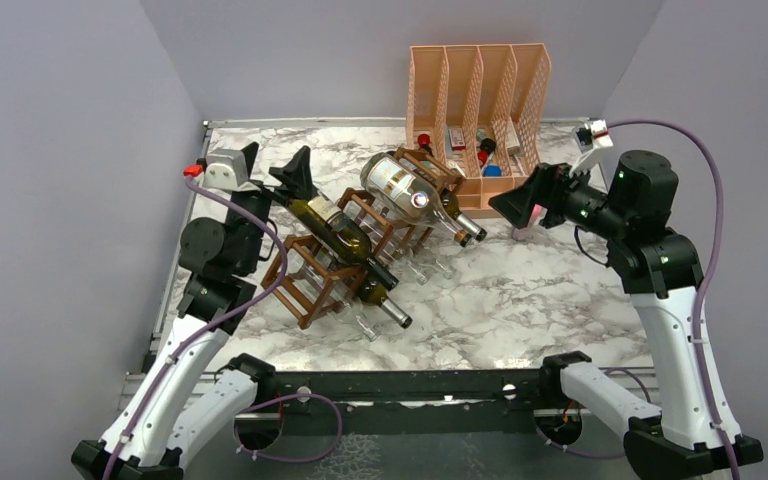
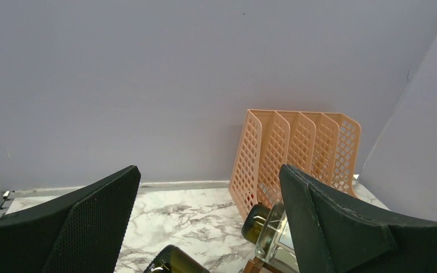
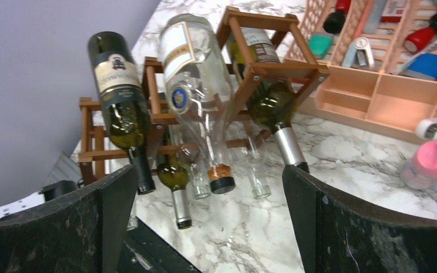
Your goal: Take the wine bottle off the wine rack
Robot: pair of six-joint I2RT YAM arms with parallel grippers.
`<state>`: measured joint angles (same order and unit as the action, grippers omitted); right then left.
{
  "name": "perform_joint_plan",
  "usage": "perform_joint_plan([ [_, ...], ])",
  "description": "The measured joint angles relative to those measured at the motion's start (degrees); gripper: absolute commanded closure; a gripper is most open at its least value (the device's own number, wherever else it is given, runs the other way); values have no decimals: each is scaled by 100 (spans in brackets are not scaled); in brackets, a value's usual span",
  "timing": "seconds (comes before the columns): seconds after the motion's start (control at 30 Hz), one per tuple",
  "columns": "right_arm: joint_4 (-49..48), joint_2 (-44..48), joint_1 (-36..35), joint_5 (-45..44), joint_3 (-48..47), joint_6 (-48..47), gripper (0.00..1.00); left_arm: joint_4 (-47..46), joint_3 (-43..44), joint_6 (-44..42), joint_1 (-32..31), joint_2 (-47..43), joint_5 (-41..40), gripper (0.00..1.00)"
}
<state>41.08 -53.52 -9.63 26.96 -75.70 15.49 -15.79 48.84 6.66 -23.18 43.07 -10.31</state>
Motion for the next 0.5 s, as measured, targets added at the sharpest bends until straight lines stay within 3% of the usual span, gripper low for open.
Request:
perform_joint_plan([
  [0.33,-103,-494,-142,754,-498,262,0,-175,-87,197,295,66,76,1],
  [0.4,-107,-778,-483,673,-662,262,0,-179,-92,227,345,109,92,1],
  [0.5,-127,-1351,-1609,225,-997,262,0,-190,-107,240,393,151,92,1],
])
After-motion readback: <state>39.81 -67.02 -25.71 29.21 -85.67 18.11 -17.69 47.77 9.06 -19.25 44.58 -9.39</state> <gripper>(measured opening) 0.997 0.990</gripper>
